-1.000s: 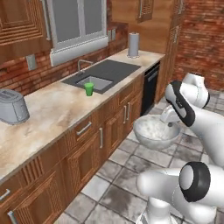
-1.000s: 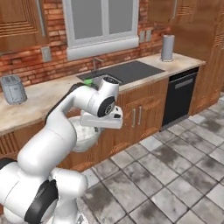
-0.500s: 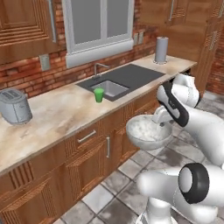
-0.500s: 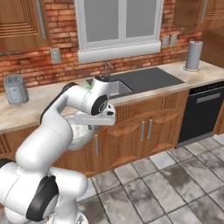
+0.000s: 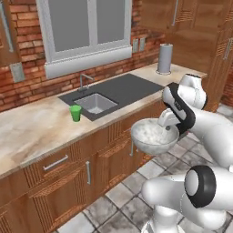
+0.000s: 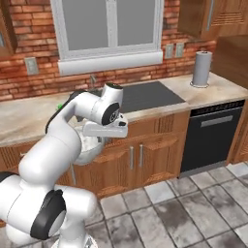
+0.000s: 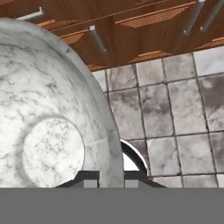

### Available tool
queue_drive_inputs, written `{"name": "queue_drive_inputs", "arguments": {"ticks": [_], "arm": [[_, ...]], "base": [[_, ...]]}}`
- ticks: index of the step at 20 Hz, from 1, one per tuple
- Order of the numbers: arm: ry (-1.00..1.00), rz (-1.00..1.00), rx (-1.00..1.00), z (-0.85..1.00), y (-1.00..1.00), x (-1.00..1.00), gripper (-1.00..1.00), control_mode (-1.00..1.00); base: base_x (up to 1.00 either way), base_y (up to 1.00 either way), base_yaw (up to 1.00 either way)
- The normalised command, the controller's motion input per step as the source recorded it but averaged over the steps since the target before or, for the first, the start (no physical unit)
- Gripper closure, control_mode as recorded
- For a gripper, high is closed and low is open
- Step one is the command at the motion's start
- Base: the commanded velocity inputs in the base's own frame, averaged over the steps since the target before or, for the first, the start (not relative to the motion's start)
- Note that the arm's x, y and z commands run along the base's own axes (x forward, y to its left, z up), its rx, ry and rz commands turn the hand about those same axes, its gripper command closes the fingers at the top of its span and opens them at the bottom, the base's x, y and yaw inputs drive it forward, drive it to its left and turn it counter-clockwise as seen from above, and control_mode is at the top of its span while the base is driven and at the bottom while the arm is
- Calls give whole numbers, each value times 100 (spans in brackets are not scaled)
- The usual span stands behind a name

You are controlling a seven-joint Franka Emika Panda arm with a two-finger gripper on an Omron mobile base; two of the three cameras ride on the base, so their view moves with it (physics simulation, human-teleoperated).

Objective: Pick the cup and bowl from the counter and place them on the counter next to the sink.

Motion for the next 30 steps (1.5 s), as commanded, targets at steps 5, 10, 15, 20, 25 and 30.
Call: {"name": "queue_drive_inputs", "arguments": {"ticks": [5,10,15,20,25,30], "arm": [[0,0,0,0,0,0,100,100],[0,0,0,0,0,0,100,100],[0,0,0,0,0,0,100,100],[0,0,0,0,0,0,100,100],[0,0,0,0,0,0,100,100],[0,0,0,0,0,0,100,100]], "base": [[72,-100,18],[71,-100,16],[62,-95,16],[62,-84,16],[65,-85,15],[64,-81,16]]}}
